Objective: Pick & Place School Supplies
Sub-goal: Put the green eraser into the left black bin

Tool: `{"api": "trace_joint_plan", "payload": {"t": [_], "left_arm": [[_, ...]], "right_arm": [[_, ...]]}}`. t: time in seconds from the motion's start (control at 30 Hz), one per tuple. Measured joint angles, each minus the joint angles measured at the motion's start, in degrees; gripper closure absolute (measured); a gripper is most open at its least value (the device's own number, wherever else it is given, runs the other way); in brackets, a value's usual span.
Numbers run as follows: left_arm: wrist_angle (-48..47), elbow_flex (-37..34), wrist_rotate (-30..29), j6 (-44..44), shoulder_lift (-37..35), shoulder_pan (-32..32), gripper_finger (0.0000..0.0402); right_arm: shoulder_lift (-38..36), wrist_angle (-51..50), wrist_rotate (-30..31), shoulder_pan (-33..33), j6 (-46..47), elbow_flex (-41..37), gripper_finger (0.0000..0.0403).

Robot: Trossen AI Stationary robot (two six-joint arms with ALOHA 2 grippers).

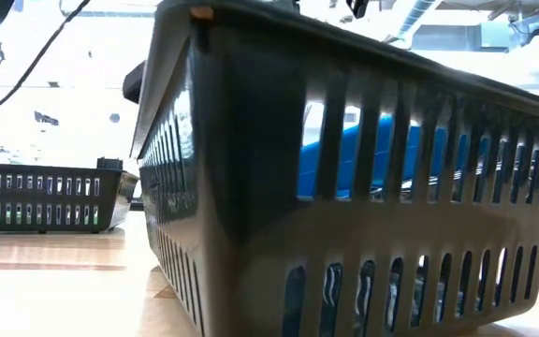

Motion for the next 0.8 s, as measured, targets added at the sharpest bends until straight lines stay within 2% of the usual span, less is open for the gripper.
{"api": "trace_joint_plan", "payload": {"t": [0.4, 0.8], "left_arm": [[4.9, 0.0, -0.1, -1.0, 3.7, -0.7, 0.0202], [7.4, 0.0, 0.0, -3.3, 5.2, -1.0, 0.0189]], "right_arm": [[0.0, 0.0, 0.0, 0.0, -0.3, 0.0, 0.0403], [0.0, 0.0, 0.0, 0.0, -1.2, 0.0, 0.0403]]}}
